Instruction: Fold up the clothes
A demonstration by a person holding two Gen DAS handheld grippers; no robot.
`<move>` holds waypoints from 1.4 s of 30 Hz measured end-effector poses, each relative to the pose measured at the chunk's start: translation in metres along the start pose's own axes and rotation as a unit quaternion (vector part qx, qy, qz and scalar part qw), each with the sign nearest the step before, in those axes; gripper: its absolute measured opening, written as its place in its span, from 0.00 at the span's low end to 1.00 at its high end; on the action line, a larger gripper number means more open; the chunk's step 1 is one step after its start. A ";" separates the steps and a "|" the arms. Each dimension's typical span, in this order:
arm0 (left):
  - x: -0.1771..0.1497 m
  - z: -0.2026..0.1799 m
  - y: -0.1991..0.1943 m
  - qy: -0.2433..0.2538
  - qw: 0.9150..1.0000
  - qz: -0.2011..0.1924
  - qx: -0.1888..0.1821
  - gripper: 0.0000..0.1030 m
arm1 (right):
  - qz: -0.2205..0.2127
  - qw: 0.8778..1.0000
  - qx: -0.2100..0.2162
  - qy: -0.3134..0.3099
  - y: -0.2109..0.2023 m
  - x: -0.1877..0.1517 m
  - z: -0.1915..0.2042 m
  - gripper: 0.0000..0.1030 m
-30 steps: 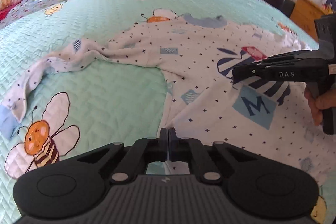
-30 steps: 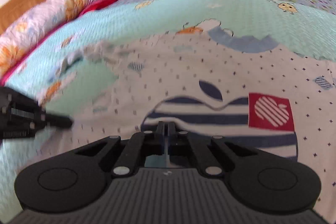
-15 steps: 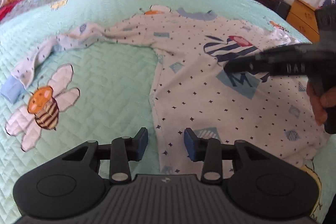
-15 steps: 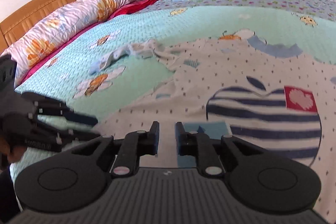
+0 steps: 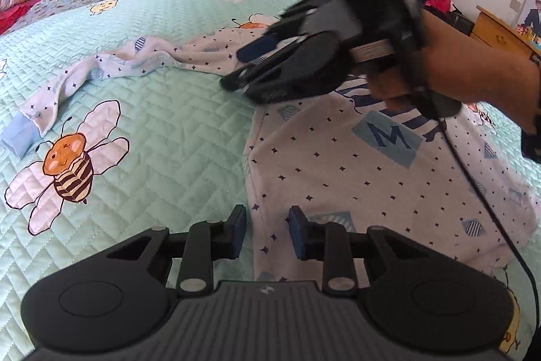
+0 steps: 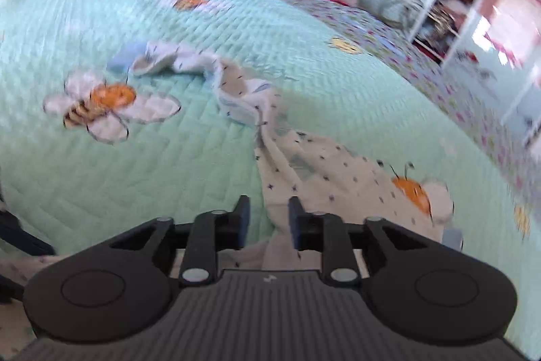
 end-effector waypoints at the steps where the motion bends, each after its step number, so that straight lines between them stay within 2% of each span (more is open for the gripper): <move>1: 0.000 0.000 0.000 0.004 1.000 -0.001 -0.001 0.29 | 0.008 1.000 -0.007 -0.025 0.006 0.002 0.003 0.37; 4: -0.002 0.001 -0.001 0.008 1.000 -0.005 -0.013 0.29 | 0.028 0.995 -0.032 -0.085 0.020 0.006 0.009 0.32; 5: -0.002 0.003 -0.001 0.005 1.000 -0.005 -0.019 0.29 | 0.039 0.995 -0.034 -0.088 0.024 0.007 0.007 0.26; 6: -0.003 0.005 -0.001 -0.001 1.000 -0.004 -0.026 0.28 | 0.046 0.995 -0.035 -0.079 0.026 0.007 0.003 0.03; 10: -0.006 0.013 -0.004 -0.023 0.998 0.004 -0.055 0.20 | 0.050 0.997 -0.025 0.050 0.036 0.012 -0.031 0.02; 12: -0.007 0.018 -0.006 -0.035 0.997 0.011 -0.070 0.15 | 0.038 0.989 -0.024 0.144 0.041 0.012 -0.056 0.02; 14: -0.009 0.023 -0.008 -0.050 0.995 0.016 -0.083 0.12 | 0.026 0.973 -0.023 0.228 0.046 0.011 -0.078 0.02; 18: -0.012 0.030 -0.010 -0.069 0.992 0.022 -0.103 0.08 | 0.023 0.959 -0.016 0.281 0.052 0.004 -0.083 0.00; 24: -0.014 0.030 -0.013 -0.069 0.991 0.021 -0.109 0.08 | 0.018 0.933 -0.006 0.359 0.061 -0.006 -0.090 0.00; 25: -0.015 0.034 -0.015 -0.077 0.991 0.020 -0.110 0.08 | 0.016 0.931 -0.007 0.363 0.060 -0.007 -0.090 0.01; 27: -0.013 0.036 -0.016 -0.083 0.990 0.016 -0.110 0.09 | 0.009 0.950 -0.022 0.310 0.041 0.003 -0.085 0.10; 28: -0.013 0.036 -0.017 -0.081 0.991 0.013 -0.110 0.10 | 0.008 0.965 -0.028 0.262 0.029 0.009 -0.075 0.31; 29: -0.013 0.035 -0.019 -0.079 0.991 0.010 -0.110 0.16 | 0.008 0.977 -0.035 0.212 0.018 0.015 -0.064 0.43; 30: -0.013 0.033 -0.021 -0.078 0.990 0.008 -0.115 0.26 | 0.014 0.987 -0.043 0.157 0.011 0.018 -0.050 0.63; 31: -0.013 0.032 -0.021 -0.083 0.989 0.007 -0.121 0.32 | 0.024 0.993 -0.049 0.102 0.010 0.020 -0.034 0.69; 32: -0.013 0.030 -0.021 -0.088 0.988 0.006 -0.127 0.40 | 0.035 0.996 -0.055 0.055 0.011 0.021 -0.022 0.69; 33: -0.013 0.028 -0.022 -0.092 0.987 0.005 -0.132 0.42 | 0.045 0.996 -0.062 0.039 0.017 0.020 -0.020 0.69; 35: -0.014 0.026 -0.022 -0.081 0.988 0.003 -0.129 0.40 | 0.065 0.995 -0.076 0.006 0.030 0.018 -0.014 0.66; 36: -0.015 0.026 -0.022 -0.077 0.989 0.003 -0.127 0.38 | 0.075 0.994 -0.083 -0.010 0.037 0.018 -0.011 0.52; 37: -0.015 0.029 -0.021 -0.080 0.989 0.003 -0.121 0.32 | 0.082 0.993 -0.087 -0.013 0.043 0.016 -0.011 0.03; 38: -0.015 0.031 -0.020 -0.084 0.990 0.003 -0.117 0.09 | 0.079 0.993 -0.083 0.025 0.048 0.014 -0.020 0.02; 39: -0.015 0.034 -0.019 -0.093 0.988 0.008 -0.122 0.03 | 0.075 0.992 -0.079 0.063 0.053 0.012 -0.028 0.02; 42: -0.014 0.041 -0.017 -0.112 0.984 0.021 -0.138 0.03 | 0.064 0.980 -0.066 0.176 0.067 0.007 -0.054 0.02</move>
Point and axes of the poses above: each gripper's, at about its wrist camera, not at the fingertips, and y roughly the way its jaws point, z to its left, x to its top, the point moved 9 cm from there along y, roughly the way its jaws point, and after that the axes turned 13 degrees about -y, right-handed, at the moved point
